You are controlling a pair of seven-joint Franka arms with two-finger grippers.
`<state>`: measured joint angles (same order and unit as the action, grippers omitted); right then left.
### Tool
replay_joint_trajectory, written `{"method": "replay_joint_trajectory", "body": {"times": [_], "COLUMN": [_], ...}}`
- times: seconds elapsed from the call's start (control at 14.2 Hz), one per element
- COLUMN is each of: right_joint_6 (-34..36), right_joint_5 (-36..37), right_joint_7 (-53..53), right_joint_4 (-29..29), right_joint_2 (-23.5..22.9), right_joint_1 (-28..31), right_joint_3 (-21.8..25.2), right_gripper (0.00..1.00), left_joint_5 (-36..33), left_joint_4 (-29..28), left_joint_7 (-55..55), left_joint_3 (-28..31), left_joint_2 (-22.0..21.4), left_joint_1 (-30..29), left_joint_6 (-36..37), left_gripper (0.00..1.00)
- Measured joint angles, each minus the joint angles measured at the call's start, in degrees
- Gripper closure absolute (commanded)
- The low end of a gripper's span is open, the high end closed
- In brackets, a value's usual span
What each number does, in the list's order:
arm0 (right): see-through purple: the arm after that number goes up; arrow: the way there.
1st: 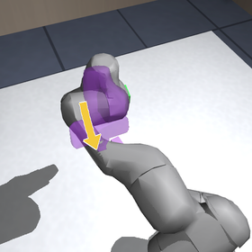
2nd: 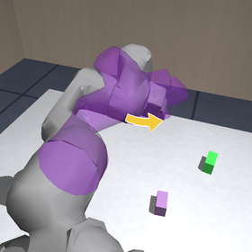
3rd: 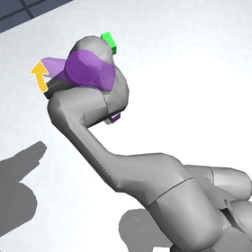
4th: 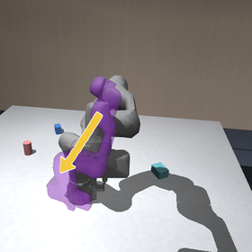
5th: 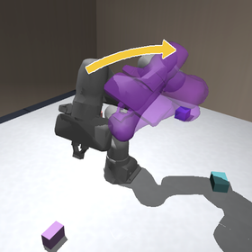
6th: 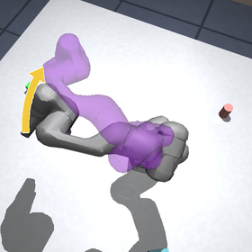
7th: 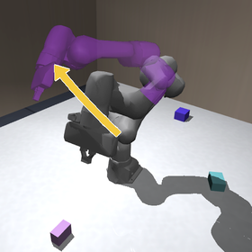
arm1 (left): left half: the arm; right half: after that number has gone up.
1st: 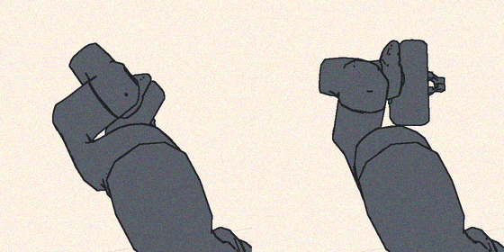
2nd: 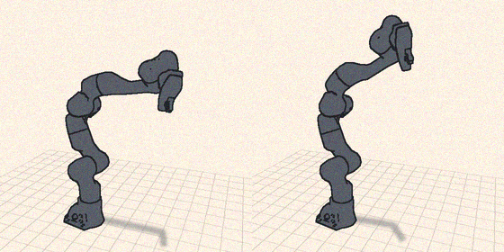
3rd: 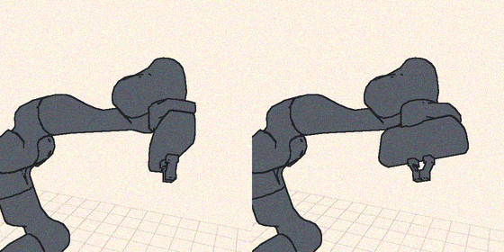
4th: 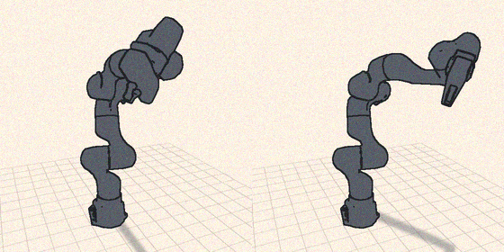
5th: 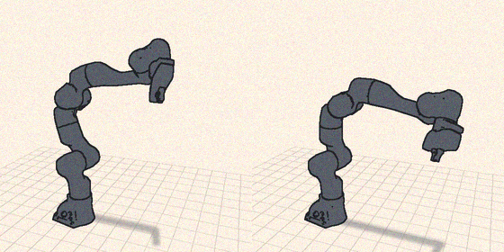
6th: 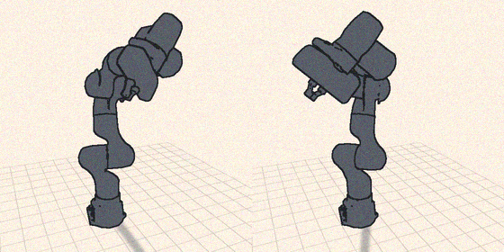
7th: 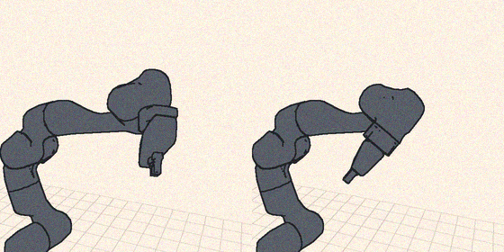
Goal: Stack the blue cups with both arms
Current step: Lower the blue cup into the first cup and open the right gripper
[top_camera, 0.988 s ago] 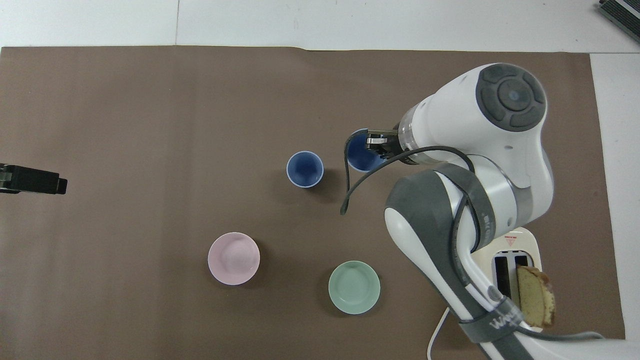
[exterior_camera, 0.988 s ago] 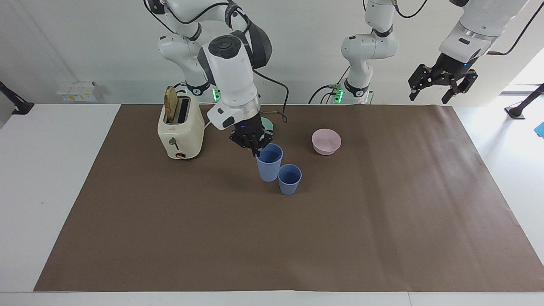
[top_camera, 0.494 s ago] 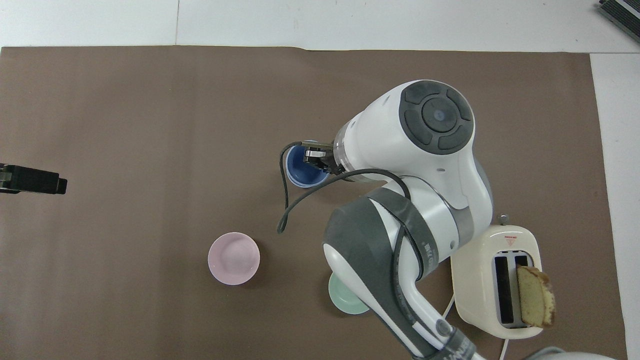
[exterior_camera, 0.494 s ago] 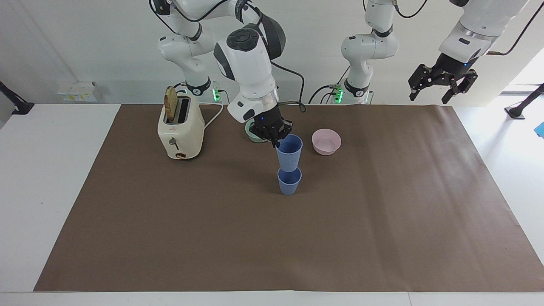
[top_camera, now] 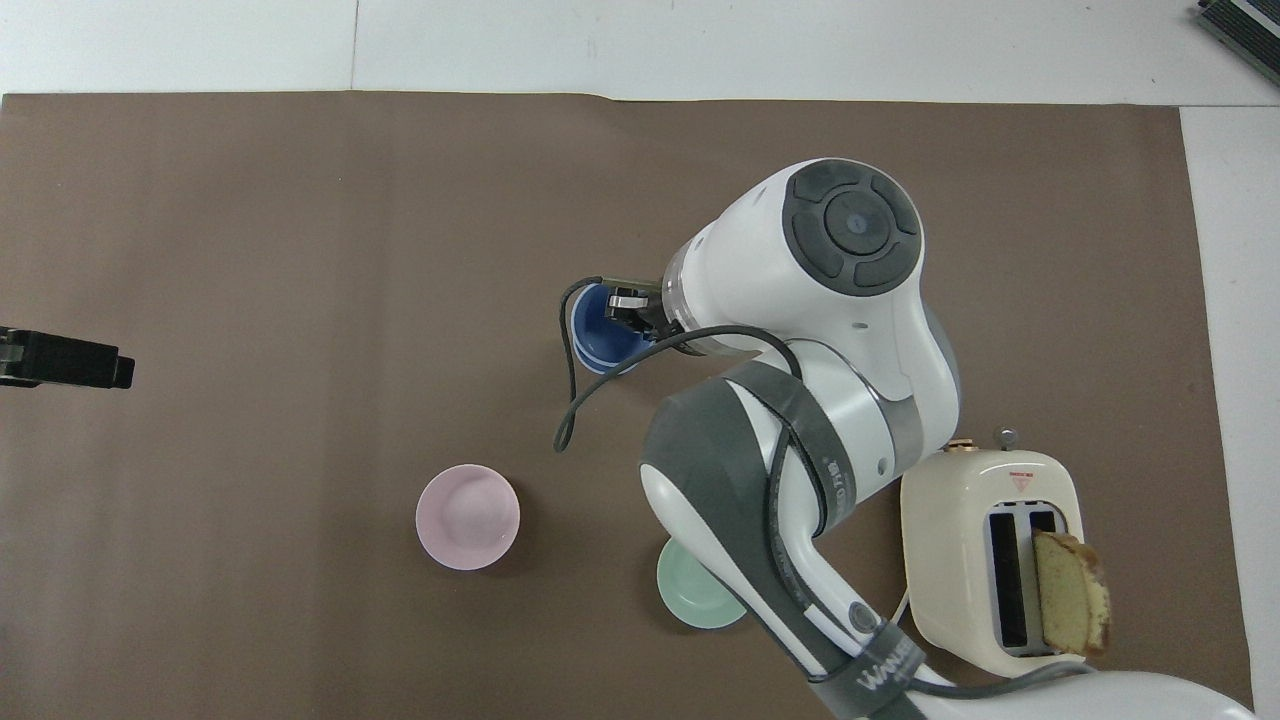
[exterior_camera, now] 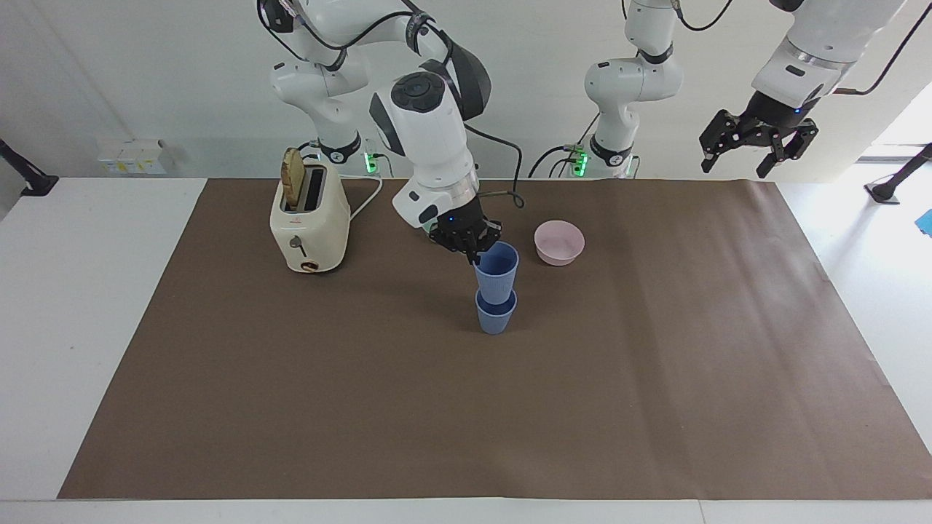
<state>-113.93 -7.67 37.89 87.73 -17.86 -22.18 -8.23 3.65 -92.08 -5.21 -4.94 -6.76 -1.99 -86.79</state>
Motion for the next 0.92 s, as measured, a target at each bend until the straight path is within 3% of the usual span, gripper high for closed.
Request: {"method": "replay_joint_trajectory", "body": {"times": [0.85, 0.92], "right_joint_6": [-3.8, -4.4], "right_joint_5": [0.0, 0.0], "right_joint_7": [0.0, 0.0], "right_joint_4": [2.1, 2.3], "right_joint_2": [-2.9, -3.2], "right_joint_1": [0.0, 0.0], "right_joint_3": [0.0, 0.0], "right_gripper": [1.0, 0.93], "left_joint_5": [0.0, 0.0], "left_joint_4": [-0.1, -0.1], "left_joint_7": [0.0, 0.0], "left_joint_3": [-0.9, -0.8], "left_joint_2": [0.0, 0.0], "left_joint_1": [0.0, 0.0], "left_joint_6": [0.0, 0.1], "left_gripper": [0.0, 0.0]}}
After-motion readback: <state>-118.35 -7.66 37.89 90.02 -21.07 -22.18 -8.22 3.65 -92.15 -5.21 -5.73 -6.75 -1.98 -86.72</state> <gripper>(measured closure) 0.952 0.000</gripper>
